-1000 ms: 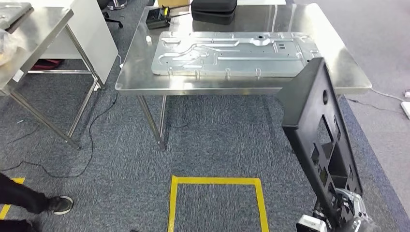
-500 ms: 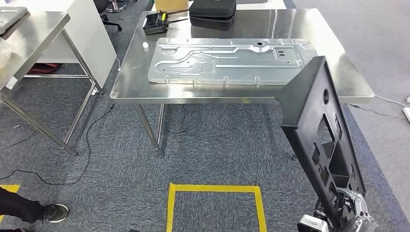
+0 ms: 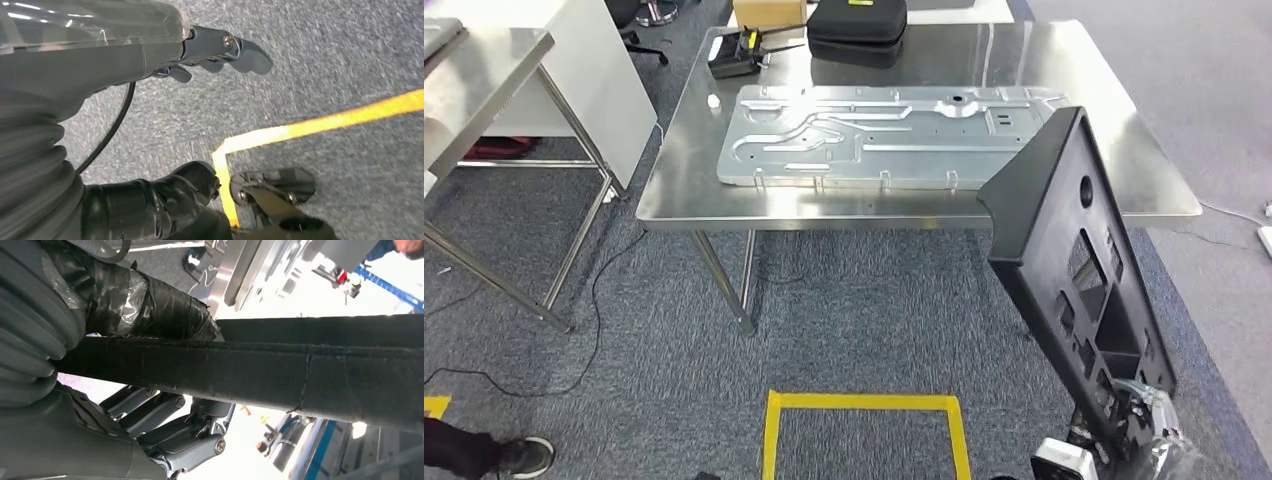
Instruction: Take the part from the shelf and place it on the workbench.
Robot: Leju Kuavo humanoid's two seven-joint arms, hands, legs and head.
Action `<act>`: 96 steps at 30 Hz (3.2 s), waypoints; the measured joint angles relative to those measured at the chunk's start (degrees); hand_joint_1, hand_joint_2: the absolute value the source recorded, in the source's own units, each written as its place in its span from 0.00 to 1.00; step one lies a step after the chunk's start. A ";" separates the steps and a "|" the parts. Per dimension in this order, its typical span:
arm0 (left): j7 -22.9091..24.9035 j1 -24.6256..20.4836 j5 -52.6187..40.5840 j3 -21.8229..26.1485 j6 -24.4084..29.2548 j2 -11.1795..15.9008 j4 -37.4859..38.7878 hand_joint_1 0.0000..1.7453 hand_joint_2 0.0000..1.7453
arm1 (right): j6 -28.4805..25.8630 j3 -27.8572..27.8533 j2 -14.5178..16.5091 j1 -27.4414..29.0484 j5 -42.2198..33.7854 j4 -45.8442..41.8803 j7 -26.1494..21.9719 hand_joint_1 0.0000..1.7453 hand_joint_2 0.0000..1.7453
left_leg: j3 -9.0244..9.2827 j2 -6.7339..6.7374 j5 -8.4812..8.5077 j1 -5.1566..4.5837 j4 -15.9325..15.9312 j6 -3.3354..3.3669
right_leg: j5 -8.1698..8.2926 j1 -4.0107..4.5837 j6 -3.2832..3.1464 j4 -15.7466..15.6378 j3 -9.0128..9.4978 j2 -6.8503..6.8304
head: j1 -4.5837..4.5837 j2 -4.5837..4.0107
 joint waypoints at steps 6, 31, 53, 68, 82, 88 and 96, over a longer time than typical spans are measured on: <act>0.04 -0.04 -0.75 -0.19 -0.18 0.04 0.00 0.00 1.00 | -0.01 0.86 -1.20 -2.14 1.81 -0.22 0.19 1.00 1.00 | 3.48 -0.14 -0.60 0.57 -2.25 0.98 | -4.30 -0.21 1.29 11.29 -6.40 -0.17 | 0.12 0.00; 0.57 -0.18 -2.48 -1.52 -0.76 0.17 0.00 0.00 1.00 | 0.01 3.18 -4.00 -8.18 6.73 -0.81 1.22 1.00 1.00 | -1.02 -0.30 0.48 0.21 -0.01 -0.13 | 0.67 0.03 0.00 0.41 -0.76 0.26 | 0.02 0.00; 1.52 -1.34 -3.72 -2.83 -1.56 -0.09 0.09 0.00 1.00 | 0.02 7.94 -6.80 -16.00 9.73 -0.49 5.16 1.00 1.00 | -3.99 -0.31 -9.20 1.02 14.40 -2.56 | 4.50 -0.04 -2.00 -0.54 -5.04 -0.08 | -0.06 0.00; 1.61 -1.72 -3.83 -2.95 -1.81 -0.09 0.11 0.00 1.00 | 0.03 11.11 -9.12 -19.26 10.51 1.20 7.90 1.00 1.00 | 0.12 -0.30 0.36 0.74 -0.70 0.82 | -4.64 -0.13 1.39 15.09 -10.63 -0.11 | 0.03 0.00; 2.96 -2.23 -4.20 -3.81 -0.36 -0.38 0.17 0.00 1.00 | 0.04 13.51 -10.74 -23.26 10.63 3.34 10.70 1.00 1.00 | -2.95 -0.33 -7.50 0.60 10.43 -2.13 | 5.59 -0.08 -1.86 -0.95 -6.00 -0.38 | -0.41 0.00; 4.04 -2.27 -3.93 -3.83 0.68 -0.39 0.18 0.00 1.00 | 0.07 14.67 -10.98 -24.39 10.75 4.67 11.95 1.00 1.00 | -2.51 -0.25 0.11 1.53 4.14 -3.02 | 4.03 -0.46 -0.92 -0.40 -4.51 -0.21 | -0.42 0.00; 3.39 -2.71 -4.27 -4.15 -1.29 -0.40 0.18 0.00 1.00 | 0.84 16.35 -11.41 -26.70 13.77 7.15 14.13 0.93 1.00 | -0.51 -0.33 0.83 1.35 -0.55 -0.20 | -0.18 -0.54 1.28 6.35 -7.63 -0.27 | -0.37 0.00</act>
